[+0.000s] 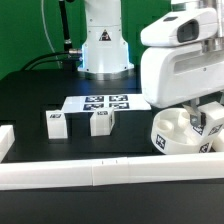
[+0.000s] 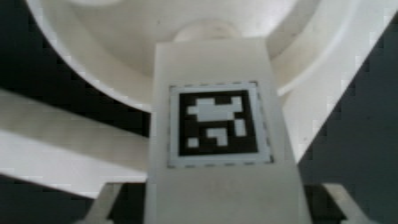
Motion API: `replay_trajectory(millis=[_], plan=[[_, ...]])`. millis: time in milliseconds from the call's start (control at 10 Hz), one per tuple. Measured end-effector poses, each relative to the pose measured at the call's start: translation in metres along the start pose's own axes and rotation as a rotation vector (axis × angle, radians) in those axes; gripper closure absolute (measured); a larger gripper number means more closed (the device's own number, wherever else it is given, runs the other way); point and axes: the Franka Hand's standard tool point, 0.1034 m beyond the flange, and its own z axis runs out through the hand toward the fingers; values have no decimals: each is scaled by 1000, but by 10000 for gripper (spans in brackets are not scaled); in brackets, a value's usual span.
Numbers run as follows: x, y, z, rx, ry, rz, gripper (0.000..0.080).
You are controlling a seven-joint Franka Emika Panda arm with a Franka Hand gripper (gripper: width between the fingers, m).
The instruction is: Assemble stool
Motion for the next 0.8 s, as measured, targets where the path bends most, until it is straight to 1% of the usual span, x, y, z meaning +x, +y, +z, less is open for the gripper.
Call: replay_trajectory(millis=[200,300,400,600,700,800], plan=[[8,10,2,-4,-1,130,455],[10,16,1,-10,2,217,455],[9,19,1,-22,1,320,455],[6,27,-5,-66,28,488,455],[2,34,-8,-88,36,649,455],[-3,41,-6,-111,53,801,455]])
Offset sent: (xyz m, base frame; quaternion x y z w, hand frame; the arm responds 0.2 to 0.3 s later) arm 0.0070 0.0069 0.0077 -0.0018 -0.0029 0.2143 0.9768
